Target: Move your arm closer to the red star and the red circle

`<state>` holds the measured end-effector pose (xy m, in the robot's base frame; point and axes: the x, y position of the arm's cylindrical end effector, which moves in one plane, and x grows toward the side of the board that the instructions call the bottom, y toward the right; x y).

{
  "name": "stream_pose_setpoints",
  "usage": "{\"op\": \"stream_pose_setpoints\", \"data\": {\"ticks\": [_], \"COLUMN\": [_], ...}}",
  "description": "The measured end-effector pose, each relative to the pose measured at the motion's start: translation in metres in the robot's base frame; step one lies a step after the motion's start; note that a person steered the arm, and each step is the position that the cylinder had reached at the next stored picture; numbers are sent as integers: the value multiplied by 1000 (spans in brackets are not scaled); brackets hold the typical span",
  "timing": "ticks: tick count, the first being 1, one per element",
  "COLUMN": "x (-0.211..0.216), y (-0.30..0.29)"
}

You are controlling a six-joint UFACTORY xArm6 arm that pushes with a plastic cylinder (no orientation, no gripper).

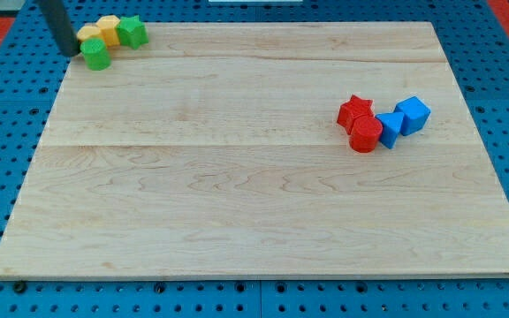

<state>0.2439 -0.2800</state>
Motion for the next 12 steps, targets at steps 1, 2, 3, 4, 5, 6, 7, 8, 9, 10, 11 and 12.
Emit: {"op": "stream_pose_setpoints", "data": {"ticks": [1,2,3,4,5,6,7,8,9,10,11,12], "x": [-28,-35,-53,-53,-53,-48,-35,-19,41,108,101,21], "y": [5,-24,-6,-6,4,-4,-24,-25,-24,-6,114,201]}}
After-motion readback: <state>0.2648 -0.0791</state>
